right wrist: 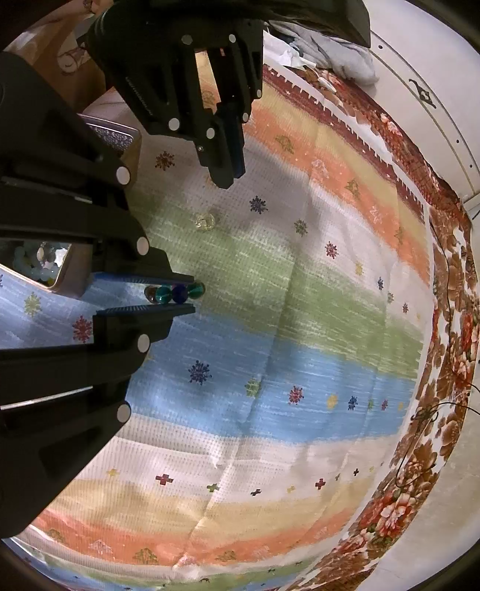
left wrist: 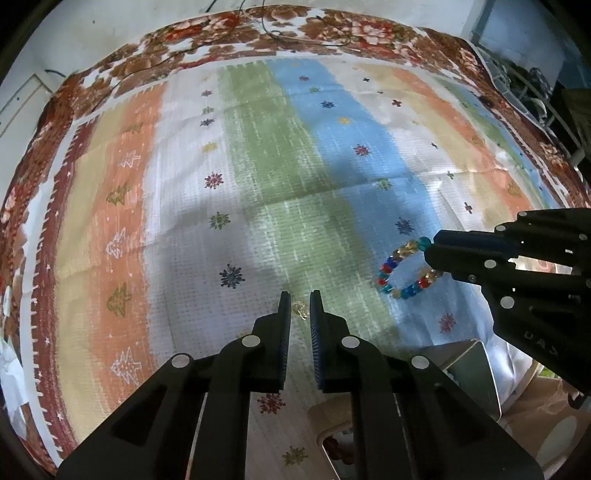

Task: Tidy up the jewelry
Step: 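Carry the multicolour bracelet with the right tool while the left tool carries the gold ring to the tin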

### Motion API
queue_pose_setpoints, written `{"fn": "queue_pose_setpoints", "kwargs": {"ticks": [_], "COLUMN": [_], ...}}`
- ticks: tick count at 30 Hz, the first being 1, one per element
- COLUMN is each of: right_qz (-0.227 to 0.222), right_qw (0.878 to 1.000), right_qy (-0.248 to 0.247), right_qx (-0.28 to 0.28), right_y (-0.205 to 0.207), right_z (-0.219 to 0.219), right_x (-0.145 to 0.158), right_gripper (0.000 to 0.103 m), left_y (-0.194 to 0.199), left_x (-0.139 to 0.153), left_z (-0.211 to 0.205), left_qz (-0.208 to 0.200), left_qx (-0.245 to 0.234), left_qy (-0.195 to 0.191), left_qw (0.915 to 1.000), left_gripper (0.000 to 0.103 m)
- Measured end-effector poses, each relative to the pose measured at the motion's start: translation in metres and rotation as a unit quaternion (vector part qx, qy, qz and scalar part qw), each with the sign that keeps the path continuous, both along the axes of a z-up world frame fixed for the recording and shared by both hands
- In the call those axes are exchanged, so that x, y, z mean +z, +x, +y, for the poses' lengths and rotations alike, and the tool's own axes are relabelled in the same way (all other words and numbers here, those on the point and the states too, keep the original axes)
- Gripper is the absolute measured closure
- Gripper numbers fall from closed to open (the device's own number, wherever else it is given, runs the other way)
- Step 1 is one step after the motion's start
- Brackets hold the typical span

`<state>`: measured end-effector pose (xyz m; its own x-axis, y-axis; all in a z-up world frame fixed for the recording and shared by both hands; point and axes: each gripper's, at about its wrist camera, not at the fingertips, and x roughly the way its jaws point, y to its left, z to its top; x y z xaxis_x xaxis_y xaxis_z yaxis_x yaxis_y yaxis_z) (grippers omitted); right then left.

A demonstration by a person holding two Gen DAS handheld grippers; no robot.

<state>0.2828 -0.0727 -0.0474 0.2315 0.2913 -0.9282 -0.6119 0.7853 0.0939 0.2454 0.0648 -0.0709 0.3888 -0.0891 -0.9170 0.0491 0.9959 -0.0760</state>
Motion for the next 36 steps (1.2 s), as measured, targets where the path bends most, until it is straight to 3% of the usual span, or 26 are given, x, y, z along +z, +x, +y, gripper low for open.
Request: {"fn": "queue_pose_setpoints", "kwargs": {"ticks": [5,12,27,31,34,36], "right_qz": [-0.003,-0.002,0.003,0.005,0.007,0.007], "right_qw": [1.0,1.0,1.0,1.0,1.0,1.0], "right_qy": [0.004,0.002,-0.002,-0.004,-0.003,-0.003], "right_qx": [-0.001,-0.001,0.004,0.002,0.0,0.0], "right_y": [-0.003,-0.003,-0.002,-0.001,0.001,0.0], "right_z": [-0.004,-0.007,-0.007,-0.008,-0.01,-0.01], "right_x": [0.005,0.006,0.001,-0.002,-0.002,-0.002], "right_gripper": [0.092,0.092,0.092,0.092,0.092,0.092], "left_y": [-0.001,0.007,0.013,0.013,0.015,0.016], "left_x": [0.0,-0.033,-0.054,-0.059,-0.063,-0.067], "left_z": [0.0,0.0,-0.012,-0.014,-0.011,-0.01], "left_qz": [0.004,0.046,0.067,0.073,0.079,0.08], "left_qx": [0.002,0.002,-0.015,-0.015,-0.008,-0.006], "left_qy": [-0.001,0.016,0.025,0.025,0.003,0.013], "left_qw": [1.0,0.9988,0.9974,0.9969,0.9969,0.9967], "left_gripper": [0.093,0.091,0.064,0.063,0.062,0.062]}}
